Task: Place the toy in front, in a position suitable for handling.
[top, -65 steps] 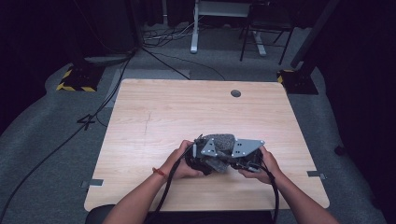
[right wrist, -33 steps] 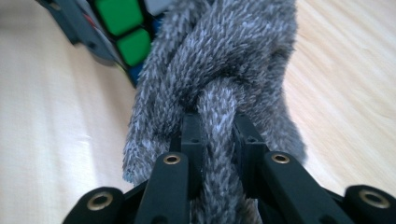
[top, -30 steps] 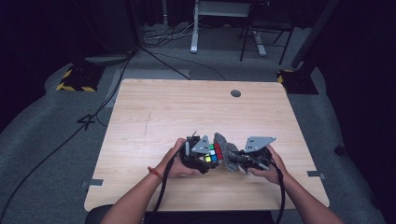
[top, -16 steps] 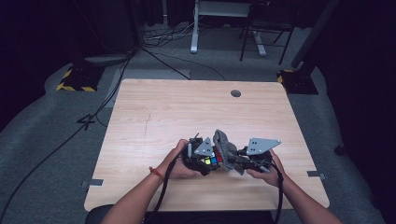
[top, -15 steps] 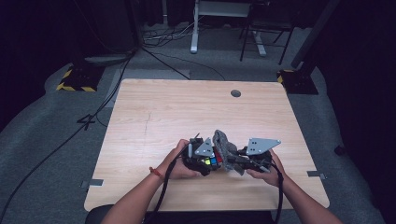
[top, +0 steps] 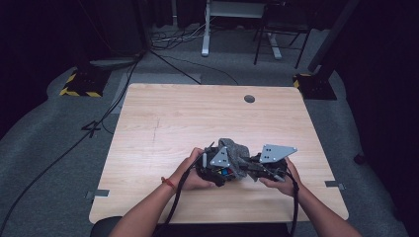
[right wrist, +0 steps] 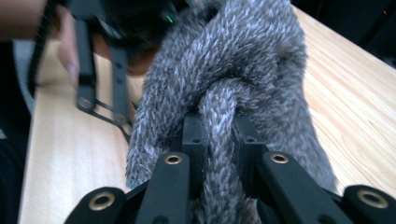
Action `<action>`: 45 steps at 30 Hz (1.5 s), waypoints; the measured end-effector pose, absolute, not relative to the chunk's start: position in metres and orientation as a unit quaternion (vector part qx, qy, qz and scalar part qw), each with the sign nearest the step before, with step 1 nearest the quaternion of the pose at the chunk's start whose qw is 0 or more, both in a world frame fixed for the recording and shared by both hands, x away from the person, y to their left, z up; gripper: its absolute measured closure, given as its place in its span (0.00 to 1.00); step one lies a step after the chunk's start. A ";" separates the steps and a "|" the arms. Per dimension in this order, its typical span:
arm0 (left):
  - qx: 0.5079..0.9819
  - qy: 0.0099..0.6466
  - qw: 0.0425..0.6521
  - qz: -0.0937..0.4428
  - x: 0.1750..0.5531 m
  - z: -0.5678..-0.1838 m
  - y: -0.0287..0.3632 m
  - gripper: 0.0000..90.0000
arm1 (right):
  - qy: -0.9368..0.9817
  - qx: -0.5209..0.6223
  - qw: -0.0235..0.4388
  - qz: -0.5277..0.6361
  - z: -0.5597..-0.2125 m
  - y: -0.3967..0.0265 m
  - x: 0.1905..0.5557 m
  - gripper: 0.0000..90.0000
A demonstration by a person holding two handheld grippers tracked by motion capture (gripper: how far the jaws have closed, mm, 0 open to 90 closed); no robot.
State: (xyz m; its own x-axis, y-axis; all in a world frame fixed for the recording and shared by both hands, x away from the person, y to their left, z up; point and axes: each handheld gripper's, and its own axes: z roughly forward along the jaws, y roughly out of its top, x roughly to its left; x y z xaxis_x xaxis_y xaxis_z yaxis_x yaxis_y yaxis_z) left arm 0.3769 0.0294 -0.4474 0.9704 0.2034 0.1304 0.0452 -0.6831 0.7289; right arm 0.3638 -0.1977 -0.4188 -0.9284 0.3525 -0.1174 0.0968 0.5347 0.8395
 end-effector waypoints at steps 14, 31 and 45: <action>0.908 0.085 0.394 0.114 0.383 -0.442 0.040 0.37 | 0.878 0.115 0.105 0.453 -0.424 -0.201 0.362 0.88; 0.909 0.071 0.393 0.117 0.374 -0.442 0.030 0.37 | 0.872 0.147 0.140 0.445 -0.421 -0.199 0.368 0.88; 0.898 0.093 0.410 0.127 0.380 -0.434 0.044 0.37 | 0.867 0.122 0.114 0.469 -0.420 -0.202 0.360 0.88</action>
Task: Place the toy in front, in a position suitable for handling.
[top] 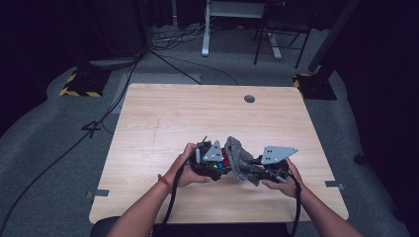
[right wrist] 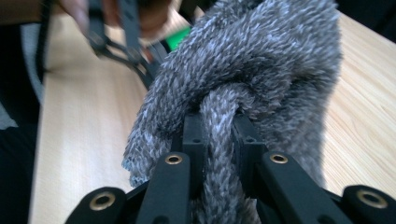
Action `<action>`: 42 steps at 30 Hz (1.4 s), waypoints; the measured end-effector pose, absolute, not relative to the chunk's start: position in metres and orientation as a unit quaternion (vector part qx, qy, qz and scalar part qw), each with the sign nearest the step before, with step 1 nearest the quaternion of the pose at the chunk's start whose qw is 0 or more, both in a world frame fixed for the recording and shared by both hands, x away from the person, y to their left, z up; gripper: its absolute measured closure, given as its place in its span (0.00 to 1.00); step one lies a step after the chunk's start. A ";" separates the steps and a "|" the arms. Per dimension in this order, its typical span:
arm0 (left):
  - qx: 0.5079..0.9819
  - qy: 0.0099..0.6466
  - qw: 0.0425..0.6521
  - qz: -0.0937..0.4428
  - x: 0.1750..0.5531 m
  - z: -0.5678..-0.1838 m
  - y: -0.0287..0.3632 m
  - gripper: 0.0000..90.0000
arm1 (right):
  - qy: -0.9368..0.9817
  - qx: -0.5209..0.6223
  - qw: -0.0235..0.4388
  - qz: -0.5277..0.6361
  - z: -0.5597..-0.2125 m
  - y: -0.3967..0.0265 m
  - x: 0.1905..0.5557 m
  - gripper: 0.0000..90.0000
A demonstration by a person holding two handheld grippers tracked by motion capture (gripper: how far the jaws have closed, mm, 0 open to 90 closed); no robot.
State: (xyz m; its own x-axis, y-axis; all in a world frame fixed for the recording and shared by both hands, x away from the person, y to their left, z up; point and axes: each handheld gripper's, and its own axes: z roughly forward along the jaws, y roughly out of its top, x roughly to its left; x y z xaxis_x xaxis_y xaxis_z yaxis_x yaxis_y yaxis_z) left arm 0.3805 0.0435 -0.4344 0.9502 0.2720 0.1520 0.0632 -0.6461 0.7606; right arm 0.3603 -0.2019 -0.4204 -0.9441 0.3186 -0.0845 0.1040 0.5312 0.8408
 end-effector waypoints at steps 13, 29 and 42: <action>0.920 0.058 0.374 0.106 0.371 -0.451 0.020 0.37 | 0.861 0.098 0.125 0.484 -0.410 -0.189 0.353 0.88; 0.895 0.063 0.426 0.118 0.368 -0.427 0.041 0.37 | 0.879 0.157 0.126 0.431 -0.433 -0.209 0.376 0.88; 0.887 0.066 0.442 0.115 0.370 -0.426 0.045 0.37 | 0.849 0.146 0.103 0.496 -0.424 -0.213 0.370 0.88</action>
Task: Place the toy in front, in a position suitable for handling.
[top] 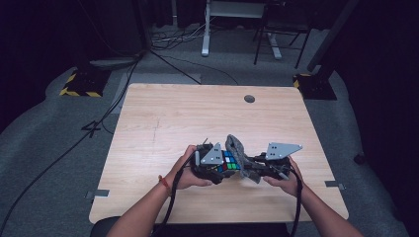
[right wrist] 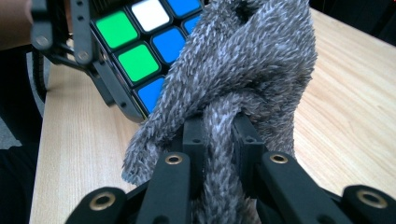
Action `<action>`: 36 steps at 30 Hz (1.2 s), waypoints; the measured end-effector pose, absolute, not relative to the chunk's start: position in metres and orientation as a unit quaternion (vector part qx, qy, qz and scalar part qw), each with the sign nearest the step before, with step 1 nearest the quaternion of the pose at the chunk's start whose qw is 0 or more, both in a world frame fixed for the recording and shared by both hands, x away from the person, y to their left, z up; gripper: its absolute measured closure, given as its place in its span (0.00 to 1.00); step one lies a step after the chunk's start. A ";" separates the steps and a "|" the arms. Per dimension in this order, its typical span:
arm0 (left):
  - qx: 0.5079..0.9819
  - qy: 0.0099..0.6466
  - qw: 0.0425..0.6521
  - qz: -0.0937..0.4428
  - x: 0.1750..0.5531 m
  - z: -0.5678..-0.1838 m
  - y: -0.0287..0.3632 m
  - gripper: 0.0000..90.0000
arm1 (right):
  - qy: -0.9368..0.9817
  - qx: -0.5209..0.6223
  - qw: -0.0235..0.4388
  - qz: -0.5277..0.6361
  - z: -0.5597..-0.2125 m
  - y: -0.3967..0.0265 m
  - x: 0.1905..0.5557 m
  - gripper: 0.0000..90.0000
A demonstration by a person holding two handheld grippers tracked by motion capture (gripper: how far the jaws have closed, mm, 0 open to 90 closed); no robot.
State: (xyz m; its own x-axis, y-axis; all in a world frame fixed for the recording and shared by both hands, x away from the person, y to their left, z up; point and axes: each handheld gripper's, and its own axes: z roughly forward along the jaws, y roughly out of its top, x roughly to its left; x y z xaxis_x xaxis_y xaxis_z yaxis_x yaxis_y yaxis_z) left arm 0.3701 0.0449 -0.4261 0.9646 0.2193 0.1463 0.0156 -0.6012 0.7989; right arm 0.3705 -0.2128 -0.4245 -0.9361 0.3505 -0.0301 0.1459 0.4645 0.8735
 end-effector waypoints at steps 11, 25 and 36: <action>0.907 0.060 0.395 0.130 0.369 -0.439 0.028 0.37 | 0.859 0.097 0.127 0.486 -0.408 -0.200 0.349 0.88; 0.897 0.061 0.419 0.128 0.369 -0.432 0.037 0.37 | 0.881 0.165 0.134 0.423 -0.432 -0.213 0.379 0.88; 0.891 0.059 0.435 0.113 0.372 -0.433 0.042 0.37 | 0.861 0.137 0.053 0.486 -0.433 -0.217 0.379 0.88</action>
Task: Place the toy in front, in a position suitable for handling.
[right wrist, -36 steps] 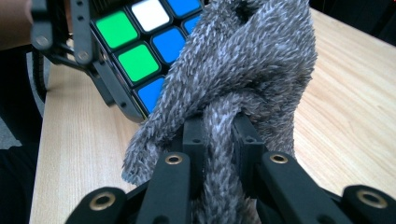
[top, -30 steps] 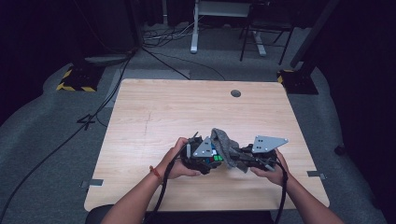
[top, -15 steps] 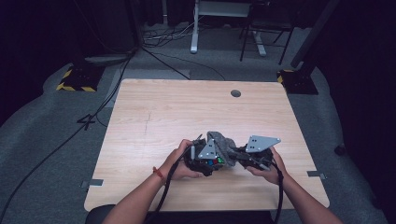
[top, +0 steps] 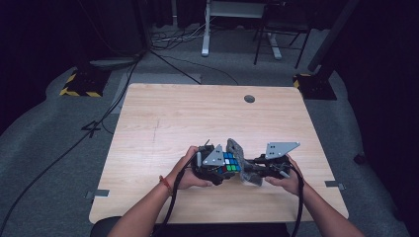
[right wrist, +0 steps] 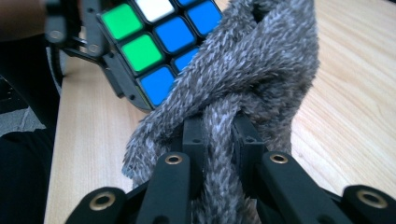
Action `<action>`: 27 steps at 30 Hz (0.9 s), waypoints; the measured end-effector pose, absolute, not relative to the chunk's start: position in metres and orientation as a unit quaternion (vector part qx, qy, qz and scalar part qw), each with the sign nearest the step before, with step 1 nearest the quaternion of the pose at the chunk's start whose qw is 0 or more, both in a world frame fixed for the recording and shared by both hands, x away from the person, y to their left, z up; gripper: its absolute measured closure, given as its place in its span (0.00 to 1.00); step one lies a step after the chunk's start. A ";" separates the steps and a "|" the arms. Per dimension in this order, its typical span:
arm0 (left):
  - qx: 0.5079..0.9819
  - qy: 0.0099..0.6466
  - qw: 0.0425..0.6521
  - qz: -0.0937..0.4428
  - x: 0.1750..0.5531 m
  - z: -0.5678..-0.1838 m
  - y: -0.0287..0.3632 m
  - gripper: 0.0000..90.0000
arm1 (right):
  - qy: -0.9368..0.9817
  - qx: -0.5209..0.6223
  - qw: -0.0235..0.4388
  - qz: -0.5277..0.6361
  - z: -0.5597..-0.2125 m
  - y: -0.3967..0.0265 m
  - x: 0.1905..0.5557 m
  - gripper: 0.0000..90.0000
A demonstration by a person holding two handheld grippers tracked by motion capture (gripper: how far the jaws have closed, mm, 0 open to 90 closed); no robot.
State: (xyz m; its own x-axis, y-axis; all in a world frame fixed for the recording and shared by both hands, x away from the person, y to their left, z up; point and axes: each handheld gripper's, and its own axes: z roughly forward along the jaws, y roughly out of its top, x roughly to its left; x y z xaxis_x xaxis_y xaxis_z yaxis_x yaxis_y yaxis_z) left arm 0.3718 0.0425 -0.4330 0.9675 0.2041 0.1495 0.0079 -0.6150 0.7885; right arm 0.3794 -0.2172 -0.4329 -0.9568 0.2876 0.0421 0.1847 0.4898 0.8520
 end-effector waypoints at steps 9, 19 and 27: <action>0.905 0.052 0.405 0.116 0.371 -0.439 0.037 0.37 | 0.847 0.117 0.062 0.515 -0.421 -0.213 0.368 0.88; 0.902 0.056 0.409 0.125 0.370 -0.438 0.034 0.37 | 0.854 0.116 0.118 0.494 -0.413 -0.203 0.360 0.88; 0.891 0.048 0.435 0.119 0.368 -0.433 0.038 0.37 | 0.863 0.152 0.108 0.469 -0.429 -0.211 0.375 0.88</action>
